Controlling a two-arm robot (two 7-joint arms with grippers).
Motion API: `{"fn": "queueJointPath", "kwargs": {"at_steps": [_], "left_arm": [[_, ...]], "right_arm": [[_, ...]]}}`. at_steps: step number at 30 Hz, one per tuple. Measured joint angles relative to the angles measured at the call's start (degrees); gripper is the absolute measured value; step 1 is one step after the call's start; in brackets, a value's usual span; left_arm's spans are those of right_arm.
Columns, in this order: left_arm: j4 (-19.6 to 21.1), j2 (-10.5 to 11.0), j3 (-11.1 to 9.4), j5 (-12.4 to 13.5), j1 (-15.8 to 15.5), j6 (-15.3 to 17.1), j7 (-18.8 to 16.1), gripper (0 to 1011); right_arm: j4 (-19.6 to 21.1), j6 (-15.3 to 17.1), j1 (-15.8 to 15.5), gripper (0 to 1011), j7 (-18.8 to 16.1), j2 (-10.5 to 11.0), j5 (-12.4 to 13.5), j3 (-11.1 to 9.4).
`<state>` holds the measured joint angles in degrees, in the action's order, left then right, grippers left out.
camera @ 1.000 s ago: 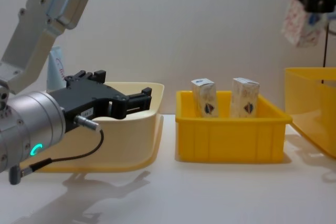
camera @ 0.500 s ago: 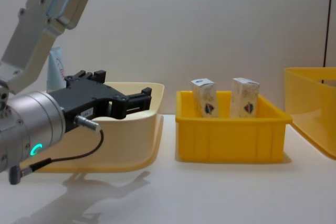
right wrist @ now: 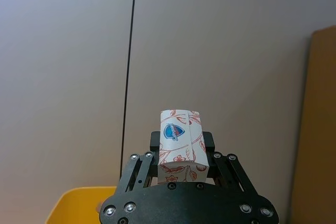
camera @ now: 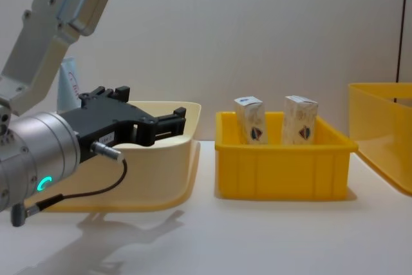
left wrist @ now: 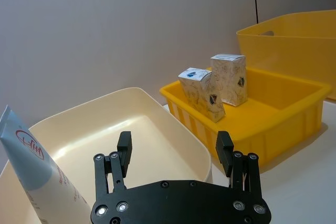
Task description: Bimanual collaborative sorting of washing and personal care products
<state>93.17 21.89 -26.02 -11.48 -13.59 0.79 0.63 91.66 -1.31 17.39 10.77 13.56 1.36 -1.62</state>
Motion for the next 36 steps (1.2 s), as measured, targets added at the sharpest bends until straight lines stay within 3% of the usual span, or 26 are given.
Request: {"fn": "queueJointPath", "kwargs": {"at_steps": [12,20,33,36], "left_arm": [[0.0,0.0,0.0,0.0,0.0,0.0,0.0,1000],[0.0,0.0,0.0,0.0,0.0,0.0,0.0,1000],[0.0,0.0,0.0,0.0,0.0,0.0,0.0,1000],[0.0,0.0,0.0,0.0,0.0,0.0,0.0,1000]], "right_arm": [[0.3,5.4,-0.2,434,-2.2,0.4,0.5,-0.5],[-1.2,9.9,0.3,434,-3.1,-0.5,0.9,0.0],[-4.3,12.8,0.6,439,-1.9,-2.8,0.1,0.5],[-4.7,13.1,0.7,514,-1.5,-3.2,0.0,0.6]]}}
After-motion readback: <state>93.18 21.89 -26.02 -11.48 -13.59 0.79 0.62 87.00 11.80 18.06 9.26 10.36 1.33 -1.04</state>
